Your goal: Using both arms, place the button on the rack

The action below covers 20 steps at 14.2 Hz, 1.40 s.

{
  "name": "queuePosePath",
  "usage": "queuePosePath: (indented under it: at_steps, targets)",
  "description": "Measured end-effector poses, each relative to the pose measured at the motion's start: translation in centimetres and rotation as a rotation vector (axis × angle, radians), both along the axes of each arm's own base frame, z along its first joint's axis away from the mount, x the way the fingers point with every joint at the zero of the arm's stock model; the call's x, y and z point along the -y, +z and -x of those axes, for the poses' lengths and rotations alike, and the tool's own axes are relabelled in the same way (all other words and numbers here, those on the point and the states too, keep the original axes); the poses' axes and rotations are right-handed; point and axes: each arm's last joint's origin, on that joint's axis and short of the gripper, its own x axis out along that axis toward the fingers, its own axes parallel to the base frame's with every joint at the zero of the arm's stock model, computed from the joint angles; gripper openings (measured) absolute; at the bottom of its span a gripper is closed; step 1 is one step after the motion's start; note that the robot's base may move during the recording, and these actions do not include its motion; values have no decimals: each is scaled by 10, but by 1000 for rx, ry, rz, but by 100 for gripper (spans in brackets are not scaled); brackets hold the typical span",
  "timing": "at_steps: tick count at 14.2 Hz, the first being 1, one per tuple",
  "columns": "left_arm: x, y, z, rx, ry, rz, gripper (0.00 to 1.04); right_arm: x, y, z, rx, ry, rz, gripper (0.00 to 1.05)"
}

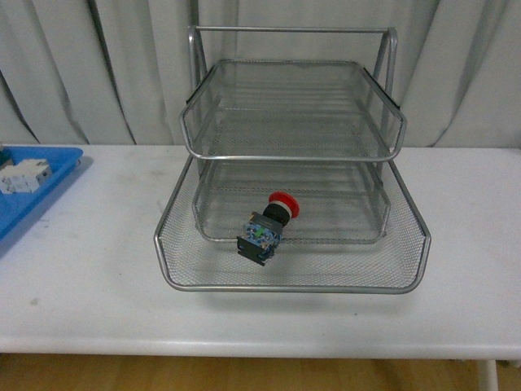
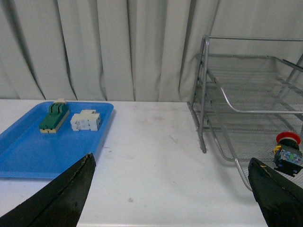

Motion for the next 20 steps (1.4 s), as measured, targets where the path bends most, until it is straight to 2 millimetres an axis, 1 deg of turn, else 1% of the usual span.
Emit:
queuePosePath:
  at_steps: [3, 5, 6, 7, 8, 9, 10, 11, 13, 16, 18, 20]
  targets:
    - [0, 0, 0, 0, 0, 0, 98, -10, -7, -28, -135, 11, -10, 98]
    - [0, 0, 0, 0, 0, 0, 98, -22, -11, -45, -199, 25, -11, 98]
    - [0, 0, 0, 0, 0, 0, 98, -30, -15, -56, -249, 40, -17, 93]
    - [0, 0, 0, 0, 0, 0, 98, -37, -19, -63, -282, 54, -31, 84]
    - [0, 0, 0, 0, 0, 0, 98, -47, -29, -73, -346, 45, -34, 71]
    - [0, 0, 0, 0, 0, 0, 98, -91, -57, -93, -449, 39, -18, 29]
    - [0, 0, 0, 0, 0, 0, 98, -108, -65, -101, -466, 38, -21, 12]
    - [0, 0, 0, 0, 0, 0, 98, -122, -74, -105, -488, 34, -4, 2]
    - [0, 0, 0, 0, 0, 0, 98, -142, -84, -118, -502, 11, 2, 2]
    - [0, 0, 0, 0, 0, 0, 98, -164, -85, -146, -469, -7, 0, 2]
    - [0, 0, 0, 0, 0, 0, 98, -174, -85, -163, -454, -24, 7, 2]
    - [0, 0, 0, 0, 0, 0, 98, -181, -86, -191, -435, -42, 19, 2]
